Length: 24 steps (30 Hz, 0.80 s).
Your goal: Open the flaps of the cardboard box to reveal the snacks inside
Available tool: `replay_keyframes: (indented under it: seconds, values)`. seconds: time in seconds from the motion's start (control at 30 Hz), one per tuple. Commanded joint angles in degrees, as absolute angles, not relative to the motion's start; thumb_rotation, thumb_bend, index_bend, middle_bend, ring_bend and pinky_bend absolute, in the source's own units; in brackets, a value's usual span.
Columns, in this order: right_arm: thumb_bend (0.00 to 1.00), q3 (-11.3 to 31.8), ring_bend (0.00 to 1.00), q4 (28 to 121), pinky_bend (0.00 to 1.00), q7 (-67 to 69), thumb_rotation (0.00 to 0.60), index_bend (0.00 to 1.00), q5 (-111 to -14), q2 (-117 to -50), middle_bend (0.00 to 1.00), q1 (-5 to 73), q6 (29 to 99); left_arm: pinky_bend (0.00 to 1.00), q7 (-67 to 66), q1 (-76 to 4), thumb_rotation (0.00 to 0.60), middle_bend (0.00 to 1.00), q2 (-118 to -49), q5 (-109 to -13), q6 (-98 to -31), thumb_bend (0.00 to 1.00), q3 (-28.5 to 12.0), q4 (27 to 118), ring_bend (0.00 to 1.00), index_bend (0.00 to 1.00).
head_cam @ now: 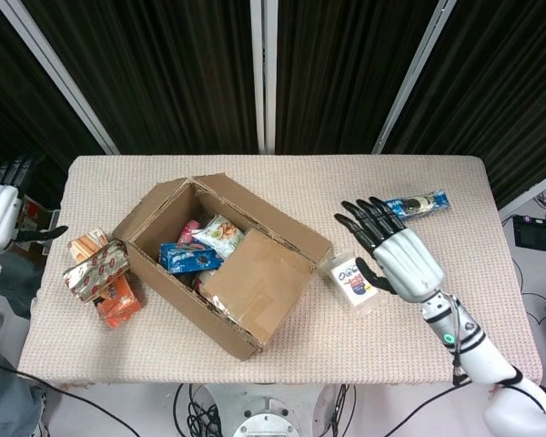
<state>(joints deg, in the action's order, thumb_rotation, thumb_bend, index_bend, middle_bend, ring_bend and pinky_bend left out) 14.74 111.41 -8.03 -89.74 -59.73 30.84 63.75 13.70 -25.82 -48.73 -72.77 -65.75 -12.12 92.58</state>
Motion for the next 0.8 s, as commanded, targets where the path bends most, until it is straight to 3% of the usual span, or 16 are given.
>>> replay_keyframes:
  seconds: [0.03, 0.23, 0.4, 0.63, 0.8]
  values:
    - [0.60, 18.1, 0.00, 116.5, 0.00, -15.1, 0.600, 0.00, -79.6, -58.4, 0.01, 40.7, 50.9, 0.16, 17.8, -21.8, 0.554, 0.08, -44.1, -76.1, -64.1, 0.00, -8.3, 93.6, 0.04, 0.07]
    - [0.67, 20.5, 0.00, 116.8, 0.00, -22.9, 0.600, 0.03, -64.8, -61.2, 0.07, 52.5, 40.8, 0.16, 21.6, -18.0, 0.539, 0.08, -42.5, -79.2, -67.0, 0.00, -6.0, 92.6, 0.05, 0.09]
    - [0.74, 18.8, 0.00, 114.1, 0.00, -29.7, 0.600, 0.07, -49.0, -64.4, 0.10, 63.8, 36.4, 0.16, 23.1, -15.7, 0.508, 0.10, -43.1, -82.7, -70.6, 0.00, -4.5, 92.0, 0.05, 0.09]
    - [0.77, 11.7, 0.00, 109.0, 0.00, -38.3, 0.600, 0.09, -24.9, -70.2, 0.10, 80.6, 39.1, 0.16, 23.2, -14.0, 0.500, 0.11, -44.5, -86.2, -73.5, 0.00, -3.0, 91.9, 0.05, 0.09]
    - [0.78, 8.8, 0.00, 106.8, 0.00, -40.8, 0.600, 0.11, -15.3, -73.1, 0.13, 87.5, 41.3, 0.16, 24.0, -14.0, 0.483, 0.11, -44.8, -86.6, -73.9, 0.00, -3.0, 91.6, 0.05, 0.09]
